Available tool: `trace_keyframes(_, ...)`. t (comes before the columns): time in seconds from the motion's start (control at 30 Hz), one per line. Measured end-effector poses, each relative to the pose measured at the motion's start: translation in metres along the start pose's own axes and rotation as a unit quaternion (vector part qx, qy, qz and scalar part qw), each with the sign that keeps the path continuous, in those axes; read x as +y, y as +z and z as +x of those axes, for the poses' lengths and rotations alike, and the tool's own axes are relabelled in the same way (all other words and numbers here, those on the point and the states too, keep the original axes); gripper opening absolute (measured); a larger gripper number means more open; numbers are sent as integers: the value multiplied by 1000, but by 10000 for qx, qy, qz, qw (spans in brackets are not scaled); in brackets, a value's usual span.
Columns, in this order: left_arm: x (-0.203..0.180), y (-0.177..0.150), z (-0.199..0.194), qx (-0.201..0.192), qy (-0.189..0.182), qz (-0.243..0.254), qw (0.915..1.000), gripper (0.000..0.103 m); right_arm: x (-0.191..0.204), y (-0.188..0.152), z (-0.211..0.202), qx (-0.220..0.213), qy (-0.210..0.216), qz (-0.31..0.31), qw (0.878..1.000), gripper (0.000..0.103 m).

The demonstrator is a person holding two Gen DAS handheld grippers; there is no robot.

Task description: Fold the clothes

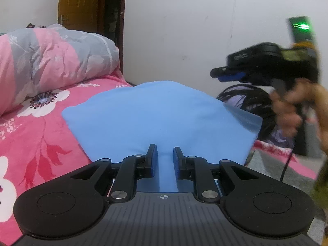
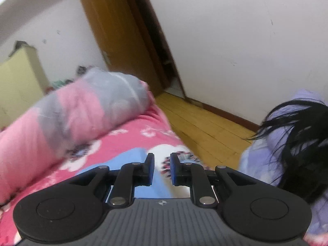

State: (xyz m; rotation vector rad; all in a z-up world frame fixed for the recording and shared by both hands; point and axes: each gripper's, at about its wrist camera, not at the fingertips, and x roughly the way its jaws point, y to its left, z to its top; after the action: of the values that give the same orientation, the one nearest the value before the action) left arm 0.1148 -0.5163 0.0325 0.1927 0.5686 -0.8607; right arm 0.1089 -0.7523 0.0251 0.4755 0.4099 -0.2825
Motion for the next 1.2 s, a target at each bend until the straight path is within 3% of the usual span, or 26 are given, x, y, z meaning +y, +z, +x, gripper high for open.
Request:
trace_keyframes(0.13, -3, -1, 0, 17, 101, 121, 9999, 18, 7, -24, -13, 195, 502, -119, 9985, 17)
trace_keyframes(0.23, -6, -2, 0, 17, 173, 227, 9996, 18, 1, -39, -12, 280, -364, -439, 9980, 16)
trace_keyframes(0.3, -7, -2, 0, 12, 211, 278, 9994, 18, -11, -41, -19, 72, -816, -262, 9963, 17)
trace_keyframes(0.4, -8, -2, 2, -12, 267, 421, 9988, 18, -26, -41, -40, -209, -764, 350, 9962, 17)
trace_keyframes(0.57, -10, -3, 2, -9, 318, 472, 9984, 19, -5, -56, -52, -210, -257, -105, 9994, 17)
trace_keyframes(0.6, -10, -3, 2, -6, 321, 466, 9984, 19, -2, -59, -49, -115, -281, -193, 9994, 17)
trace_keyframes(0.7, -11, -4, 2, -22, 327, 485, 9983, 19, -14, -70, -46, -192, -881, -111, 9959, 17)
trace_keyframes(0.77, -12, -5, 2, -36, 340, 528, 9980, 19, -29, -76, -52, -339, -1094, 306, 9930, 17)
trace_keyframes(0.9, -14, -6, 2, -55, 376, 682, 9969, 20, -35, -83, -73, -606, -902, 742, 9913, 17)
trace_keyframes(1.07, -9, -10, -16, -259, 237, 476, 9982, 24, -15, -88, -89, -834, -636, 653, 9923, 17)
trace_keyframes(1.2, 14, -7, -22, -674, 512, 194, 9962, 28, 13, -83, -100, -1007, -347, 307, 9938, 17)
